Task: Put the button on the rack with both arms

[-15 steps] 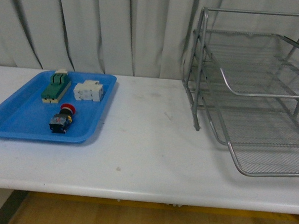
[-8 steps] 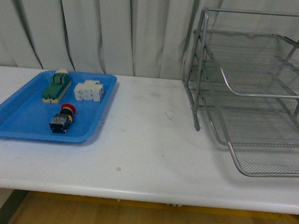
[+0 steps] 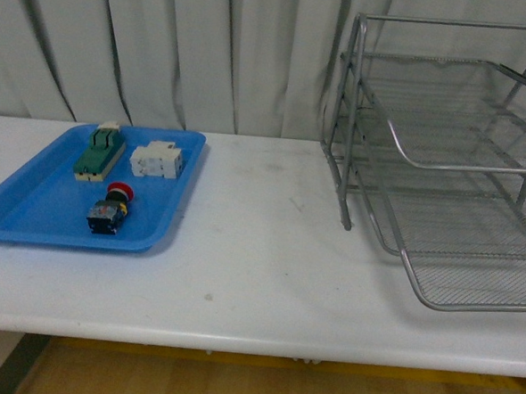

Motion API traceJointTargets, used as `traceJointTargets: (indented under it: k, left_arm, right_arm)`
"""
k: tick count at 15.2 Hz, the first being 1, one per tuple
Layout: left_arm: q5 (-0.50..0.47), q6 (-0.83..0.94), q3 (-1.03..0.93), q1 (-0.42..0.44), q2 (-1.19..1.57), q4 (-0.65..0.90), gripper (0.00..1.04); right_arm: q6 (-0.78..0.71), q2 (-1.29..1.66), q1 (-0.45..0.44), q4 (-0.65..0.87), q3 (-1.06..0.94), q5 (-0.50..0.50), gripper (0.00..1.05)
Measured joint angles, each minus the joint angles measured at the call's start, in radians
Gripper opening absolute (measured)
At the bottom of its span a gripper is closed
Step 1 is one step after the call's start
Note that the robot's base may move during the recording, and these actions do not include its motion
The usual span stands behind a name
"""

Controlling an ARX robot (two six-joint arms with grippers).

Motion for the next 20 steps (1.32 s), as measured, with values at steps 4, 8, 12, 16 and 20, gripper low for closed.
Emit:
traceJointTargets:
  k: [4,8,12,16,20]
  left_arm:
    - [-0.005,-0.285,0.226,0.039,0.446,-0.112,0.98]
    - [0.096,-0.258,0.609,0.053,1.206,0.251,0.98]
    - [0.068,-0.153,1.107,-0.007,1.817,0.056,0.98]
    - [0.045,-0.09,1.428,-0.022,2.128,-0.097,0.98]
    - [0.048,-0.076,1.488,-0.014,2.229,-0.134,0.98]
  right_arm:
    - [0.0,0.0,0.0,0.0,0.0,0.0,0.98]
    - [0.0,0.0,0.0,0.0,0.0,0.0,0.98]
    - [0.0,0.0,0.0,0.0,0.0,0.0,0.98]
    - [0.0,0.0,0.0,0.0,0.0,0.0,0.98]
    - [0.0,0.0,0.0,0.0,0.0,0.0,0.98]
